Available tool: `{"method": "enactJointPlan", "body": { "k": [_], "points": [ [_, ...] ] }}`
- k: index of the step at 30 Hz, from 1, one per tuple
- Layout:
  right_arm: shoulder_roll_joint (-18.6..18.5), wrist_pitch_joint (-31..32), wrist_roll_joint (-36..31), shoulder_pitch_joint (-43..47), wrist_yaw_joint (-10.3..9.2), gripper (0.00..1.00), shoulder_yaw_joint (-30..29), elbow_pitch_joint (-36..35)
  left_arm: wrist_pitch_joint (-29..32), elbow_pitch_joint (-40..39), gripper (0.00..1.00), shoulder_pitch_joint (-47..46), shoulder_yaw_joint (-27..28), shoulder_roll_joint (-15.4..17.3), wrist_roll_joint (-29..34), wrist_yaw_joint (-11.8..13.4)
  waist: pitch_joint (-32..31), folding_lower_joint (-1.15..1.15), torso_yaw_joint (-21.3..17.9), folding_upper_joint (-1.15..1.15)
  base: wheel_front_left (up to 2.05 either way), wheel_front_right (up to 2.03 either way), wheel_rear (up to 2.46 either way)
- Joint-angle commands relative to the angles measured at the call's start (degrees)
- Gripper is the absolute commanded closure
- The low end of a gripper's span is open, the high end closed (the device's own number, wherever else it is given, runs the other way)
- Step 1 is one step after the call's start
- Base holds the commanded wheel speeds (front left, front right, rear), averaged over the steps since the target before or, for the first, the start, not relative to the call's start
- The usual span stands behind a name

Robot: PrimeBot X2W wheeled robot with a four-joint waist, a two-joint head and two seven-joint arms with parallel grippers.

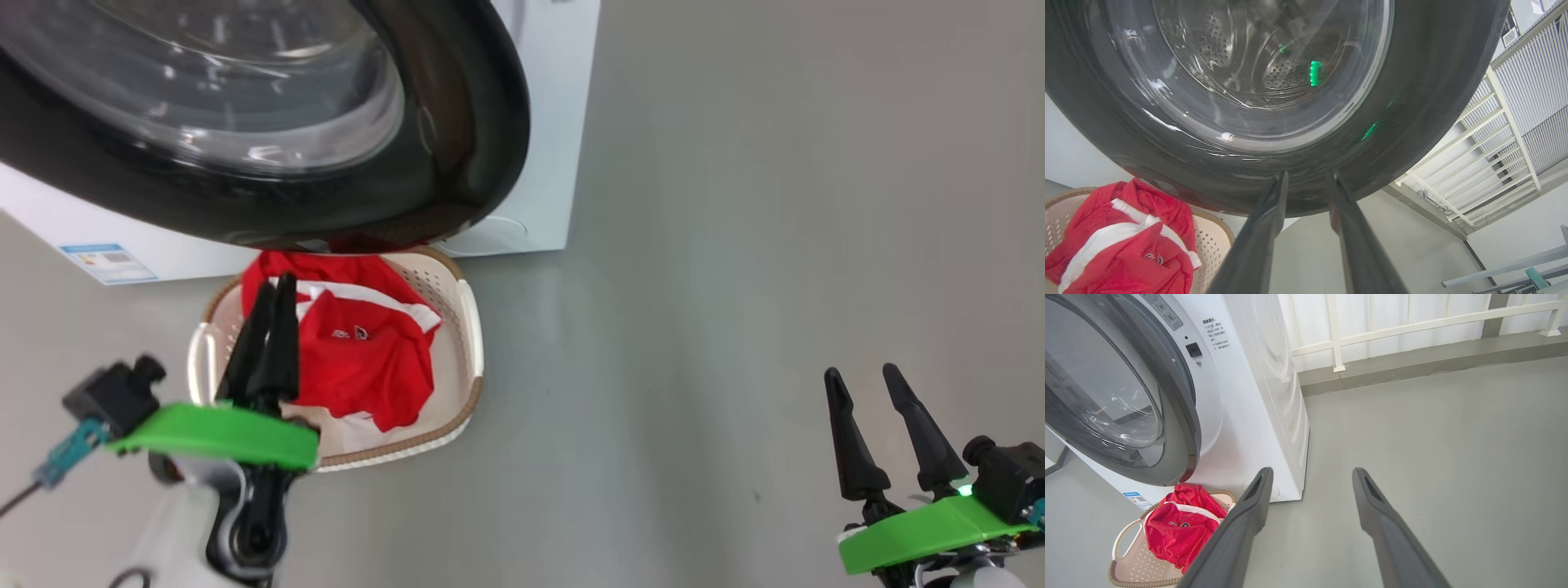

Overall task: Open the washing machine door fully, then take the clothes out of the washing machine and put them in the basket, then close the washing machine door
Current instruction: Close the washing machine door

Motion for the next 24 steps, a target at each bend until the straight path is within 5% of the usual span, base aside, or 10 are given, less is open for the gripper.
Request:
{"method": "enactJointPlan", "body": {
  "k": [1, 4, 11, 24],
  "points": [
    [-1.1, -0.37, 0.02, 0.59, 0.36, 0.0, 0.93, -1.26, -0.27, -1.67, 0.47, 1.03, 2.35, 1.18, 0.75, -0.39, -1.68, 0.0, 1.52, 0.0, 0.0, 0.0, 0.0],
    [-1.46, -0.37, -0.11, 1.5, 0.36, 0.0, 0.91, -1.23, -0.27, -2.1, 0.25, 4.1, 3.52, 1.32, 1.68, -0.39, -2.73, 0.0, 2.14, 0.0, 0.0, 0.0, 0.0],
    [-1.97, -0.37, -0.25, 3.59, 0.36, 0.0, 0.82, -1.1, -0.27, -3.52, 0.01, 10.2, 5.91, 2.0, 3.99, -0.39, -5.25, 0.0, 2.9, 0.0, 0.0, 0.0, 0.0],
    [-2.77, -0.37, -0.37, 7.85, 0.36, 0.0, -0.4, -1.51, -0.27, -6.5, 0.0, 19.51, 12.36, 3.73, 13.52, -0.39, -8.92, 0.0, 2.78, 0.0, 0.0, 0.0, 0.0]
  ]
}}
